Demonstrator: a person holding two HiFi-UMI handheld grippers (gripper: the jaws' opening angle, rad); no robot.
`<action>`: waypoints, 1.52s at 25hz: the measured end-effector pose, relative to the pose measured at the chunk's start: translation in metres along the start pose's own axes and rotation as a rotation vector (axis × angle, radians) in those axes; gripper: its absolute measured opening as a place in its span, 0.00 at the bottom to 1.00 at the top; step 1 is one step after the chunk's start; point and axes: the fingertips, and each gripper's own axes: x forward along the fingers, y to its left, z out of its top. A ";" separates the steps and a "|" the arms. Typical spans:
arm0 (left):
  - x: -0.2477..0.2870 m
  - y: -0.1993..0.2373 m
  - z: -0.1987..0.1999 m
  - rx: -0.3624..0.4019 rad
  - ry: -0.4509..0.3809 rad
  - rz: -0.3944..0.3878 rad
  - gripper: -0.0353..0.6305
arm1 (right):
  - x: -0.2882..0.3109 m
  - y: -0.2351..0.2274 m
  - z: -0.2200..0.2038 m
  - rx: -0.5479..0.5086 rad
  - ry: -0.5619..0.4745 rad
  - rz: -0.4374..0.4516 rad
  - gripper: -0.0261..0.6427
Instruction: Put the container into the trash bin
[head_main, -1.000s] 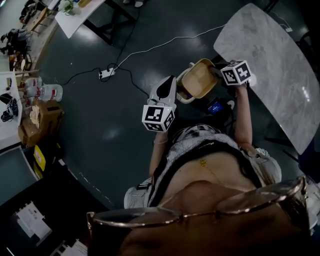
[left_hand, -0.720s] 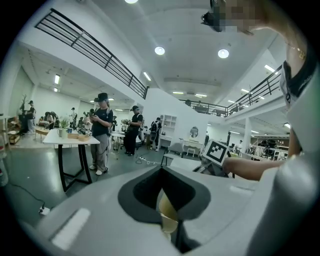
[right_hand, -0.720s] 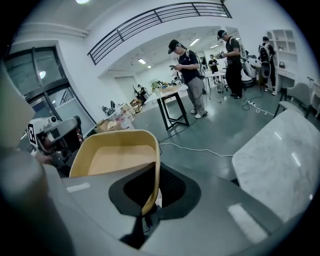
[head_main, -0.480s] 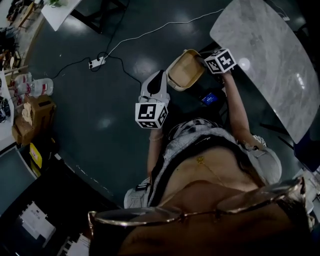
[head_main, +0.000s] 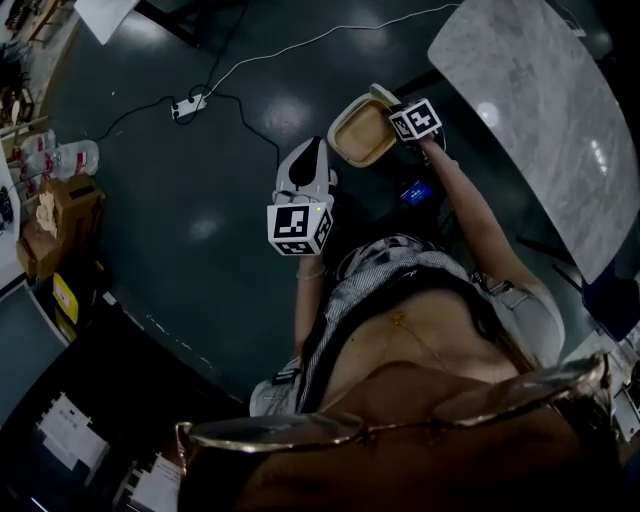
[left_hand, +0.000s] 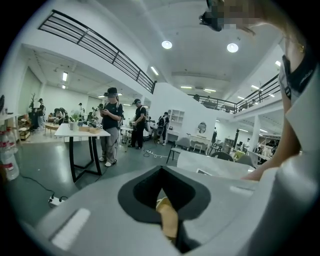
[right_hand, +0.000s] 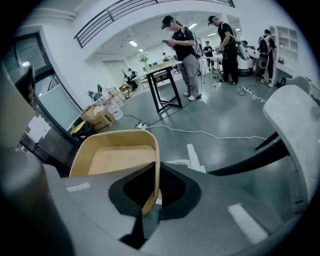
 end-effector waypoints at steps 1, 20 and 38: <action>0.000 0.002 -0.003 -0.004 0.004 0.006 0.06 | 0.011 -0.003 -0.005 0.012 0.013 -0.009 0.08; -0.008 0.018 -0.033 -0.088 0.060 0.041 0.05 | 0.099 -0.058 -0.077 0.019 0.263 -0.298 0.08; -0.004 0.021 -0.043 -0.102 0.086 0.041 0.05 | 0.121 -0.048 -0.088 0.143 0.271 -0.285 0.24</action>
